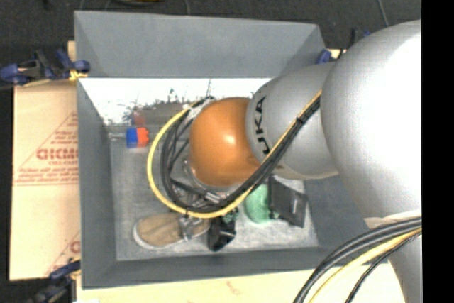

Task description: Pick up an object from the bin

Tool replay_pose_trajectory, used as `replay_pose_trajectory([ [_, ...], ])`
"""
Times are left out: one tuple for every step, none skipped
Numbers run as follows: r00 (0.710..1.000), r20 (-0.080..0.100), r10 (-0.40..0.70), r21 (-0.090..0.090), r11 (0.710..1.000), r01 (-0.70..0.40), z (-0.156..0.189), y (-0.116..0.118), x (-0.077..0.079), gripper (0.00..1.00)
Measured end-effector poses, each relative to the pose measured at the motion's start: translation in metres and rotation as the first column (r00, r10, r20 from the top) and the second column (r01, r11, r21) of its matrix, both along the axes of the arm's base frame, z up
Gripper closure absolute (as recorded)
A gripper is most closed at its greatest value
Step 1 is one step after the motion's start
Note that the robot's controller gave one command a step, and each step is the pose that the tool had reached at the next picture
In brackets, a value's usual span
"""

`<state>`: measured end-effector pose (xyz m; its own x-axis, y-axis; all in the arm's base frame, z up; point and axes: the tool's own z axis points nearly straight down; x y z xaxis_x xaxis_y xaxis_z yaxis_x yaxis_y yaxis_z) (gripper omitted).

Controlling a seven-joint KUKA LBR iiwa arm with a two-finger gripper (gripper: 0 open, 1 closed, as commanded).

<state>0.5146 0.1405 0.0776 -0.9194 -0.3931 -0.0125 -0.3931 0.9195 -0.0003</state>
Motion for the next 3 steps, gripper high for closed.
replay_pose_trajectory([
  [1.000,0.007,-0.002,0.004,1.000,0.002,-0.0023,0.0007,0.0005,0.00],
  [1.000,-0.023,-0.002,-0.007,1.000,0.002,-0.0026,-0.0011,-0.0054,1.00],
  [1.000,-0.023,-0.003,-0.007,1.000,0.002,-0.0026,-0.0011,-0.0054,1.00],
])
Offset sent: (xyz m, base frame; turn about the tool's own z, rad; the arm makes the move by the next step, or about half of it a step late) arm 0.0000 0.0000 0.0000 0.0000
